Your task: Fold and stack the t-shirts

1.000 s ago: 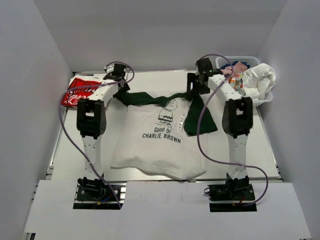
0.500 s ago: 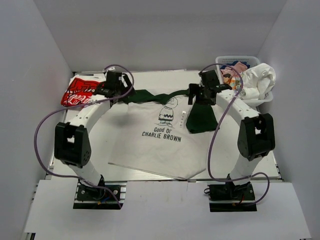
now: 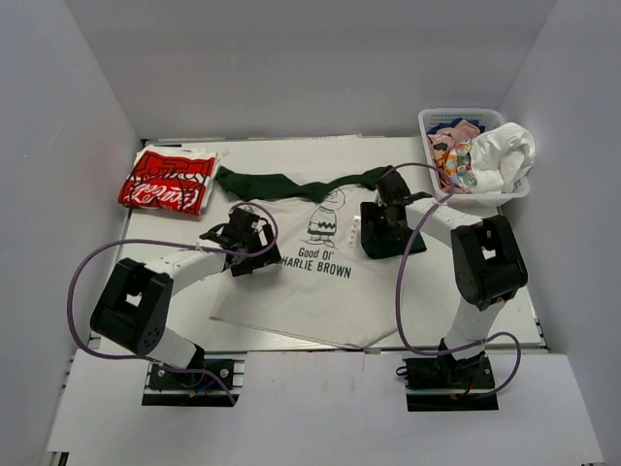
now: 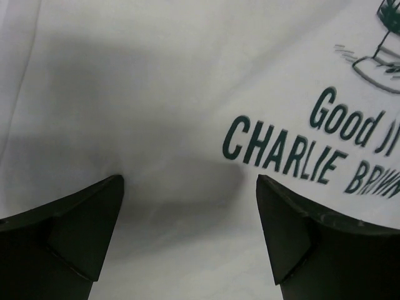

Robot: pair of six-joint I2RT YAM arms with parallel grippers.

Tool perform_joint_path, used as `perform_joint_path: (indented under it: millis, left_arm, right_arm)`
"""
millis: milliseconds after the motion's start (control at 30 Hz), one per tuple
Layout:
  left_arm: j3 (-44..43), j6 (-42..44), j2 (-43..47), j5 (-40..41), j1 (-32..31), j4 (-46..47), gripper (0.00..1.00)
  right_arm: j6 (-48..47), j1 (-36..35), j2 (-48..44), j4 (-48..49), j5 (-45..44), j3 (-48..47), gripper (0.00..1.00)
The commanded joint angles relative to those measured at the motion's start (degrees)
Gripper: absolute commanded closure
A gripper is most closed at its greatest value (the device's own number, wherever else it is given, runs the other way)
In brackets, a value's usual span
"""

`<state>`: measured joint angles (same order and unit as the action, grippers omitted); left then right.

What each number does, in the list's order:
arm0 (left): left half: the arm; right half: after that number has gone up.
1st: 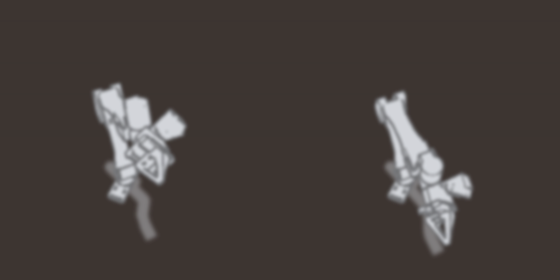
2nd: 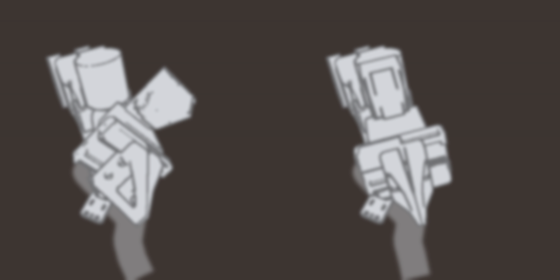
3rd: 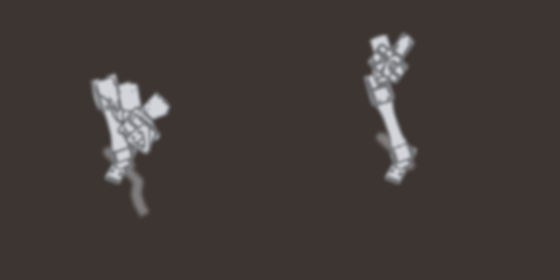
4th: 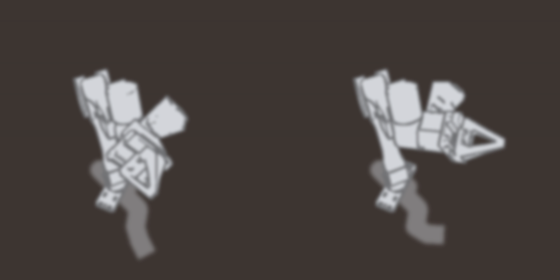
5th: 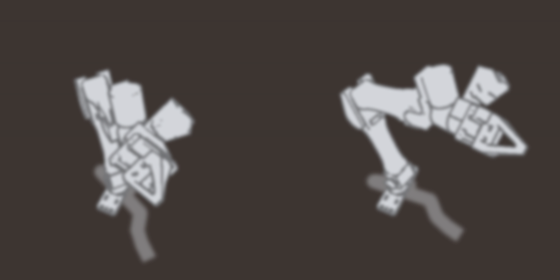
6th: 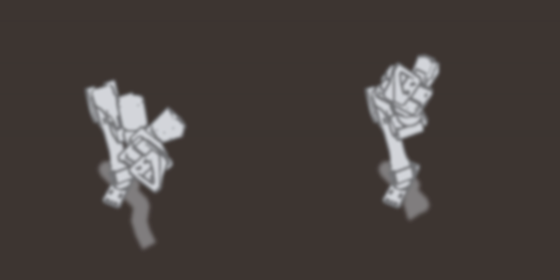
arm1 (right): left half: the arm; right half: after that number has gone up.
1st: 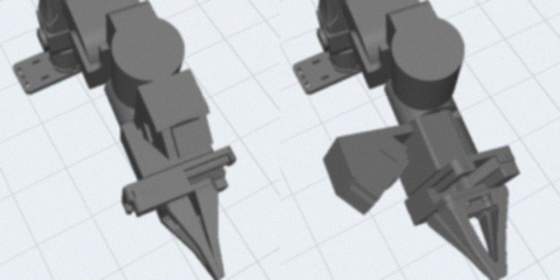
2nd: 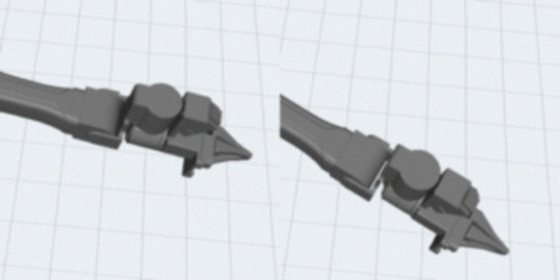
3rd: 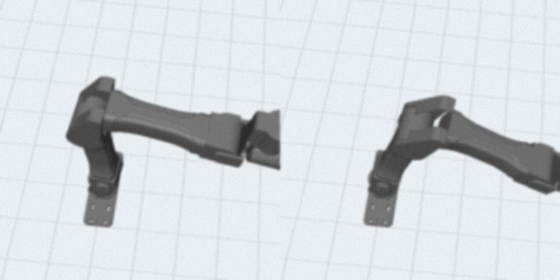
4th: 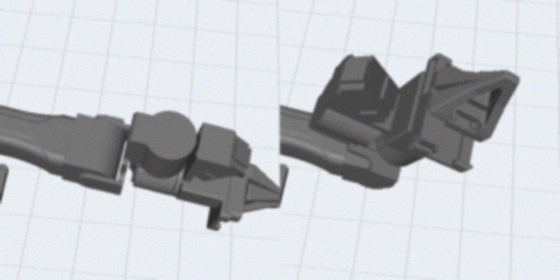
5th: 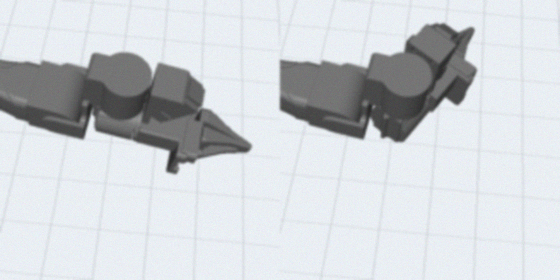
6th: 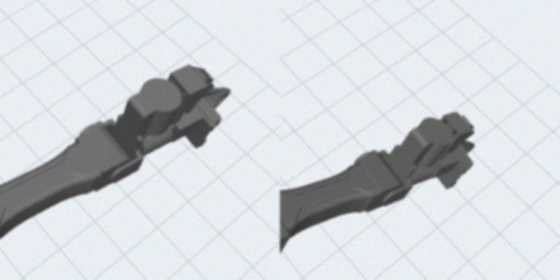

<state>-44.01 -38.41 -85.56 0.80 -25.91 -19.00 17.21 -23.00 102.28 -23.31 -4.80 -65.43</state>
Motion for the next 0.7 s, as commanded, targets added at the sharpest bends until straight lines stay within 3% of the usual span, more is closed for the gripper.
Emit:
perform_joint_path:
  millis: [0,200,400,667]
  left_arm:
    - [3.4,-4.2,-3.0,5.0,0.4,-2.7,0.0]
    - [-5.2,-8.2,-14.0,17.4,2.7,-15.6,0.0]
    - [-9.6,-6.2,-16.7,19.5,6.1,-16.2,0.0]
    - [-19.6,0.4,-17.5,25.0,9.0,-20.6,0.0]
  right_arm:
    - [1.3,1.7,2.0,2.7,-1.2,-0.4,0.1]
    - [2.6,10.2,-0.1,3.9,-0.6,4.4,0.1]
    - [2.3,18.6,-6.7,5.3,2.1,10.9,0.1]
    - [0.5,21.5,-15.6,0.9,-0.7,10.1,0.1]
